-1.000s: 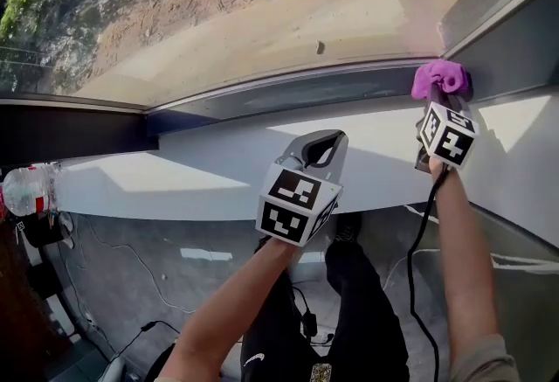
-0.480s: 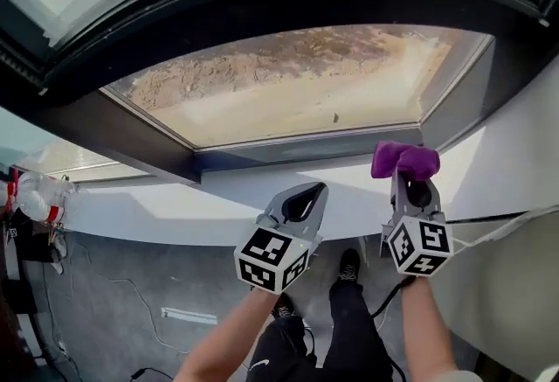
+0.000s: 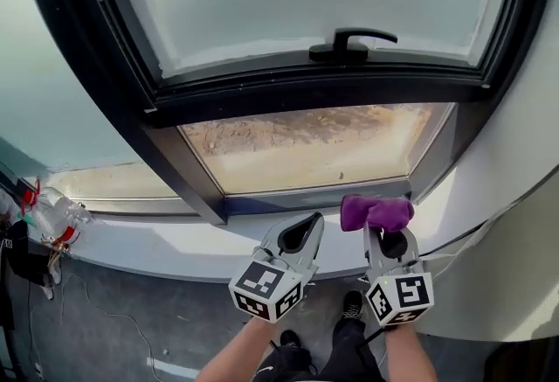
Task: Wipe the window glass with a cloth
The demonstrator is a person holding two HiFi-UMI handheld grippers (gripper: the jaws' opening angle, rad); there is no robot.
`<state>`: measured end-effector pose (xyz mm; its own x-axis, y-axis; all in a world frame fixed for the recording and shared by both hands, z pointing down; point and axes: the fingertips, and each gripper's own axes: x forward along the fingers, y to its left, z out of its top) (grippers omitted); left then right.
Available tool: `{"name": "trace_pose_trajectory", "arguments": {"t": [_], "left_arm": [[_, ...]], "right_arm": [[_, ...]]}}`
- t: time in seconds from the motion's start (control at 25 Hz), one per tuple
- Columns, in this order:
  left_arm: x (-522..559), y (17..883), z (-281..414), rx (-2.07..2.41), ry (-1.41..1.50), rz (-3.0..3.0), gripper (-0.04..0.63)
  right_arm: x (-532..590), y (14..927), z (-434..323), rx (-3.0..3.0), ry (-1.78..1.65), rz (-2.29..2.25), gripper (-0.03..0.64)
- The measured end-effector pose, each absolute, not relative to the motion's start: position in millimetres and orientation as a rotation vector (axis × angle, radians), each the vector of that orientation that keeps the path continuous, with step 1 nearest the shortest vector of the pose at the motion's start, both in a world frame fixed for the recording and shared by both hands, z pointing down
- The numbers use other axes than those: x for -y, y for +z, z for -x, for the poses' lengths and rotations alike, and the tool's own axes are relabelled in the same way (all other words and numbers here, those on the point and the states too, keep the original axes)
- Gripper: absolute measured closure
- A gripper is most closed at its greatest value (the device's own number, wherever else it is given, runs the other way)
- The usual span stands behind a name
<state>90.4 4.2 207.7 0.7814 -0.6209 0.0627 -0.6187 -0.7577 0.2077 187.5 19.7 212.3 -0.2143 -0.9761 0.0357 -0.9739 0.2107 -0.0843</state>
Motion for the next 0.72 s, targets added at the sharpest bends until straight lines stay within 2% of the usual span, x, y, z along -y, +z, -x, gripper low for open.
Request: {"name": "trace_pose_trajectory", "arguments": {"t": [0.24,0.72], "left_arm": [[-35,147,-56,0.966,-0.079,-2.777,0.595],[-50,84,-37,1.033,-0.045,-2.797,0.595]], "right_arm": [[-55,153,-142,-2.452,-0.110,1.898,0.514],[-66,77,-121,-2.506,-0.071,1.809,0.515]]}}
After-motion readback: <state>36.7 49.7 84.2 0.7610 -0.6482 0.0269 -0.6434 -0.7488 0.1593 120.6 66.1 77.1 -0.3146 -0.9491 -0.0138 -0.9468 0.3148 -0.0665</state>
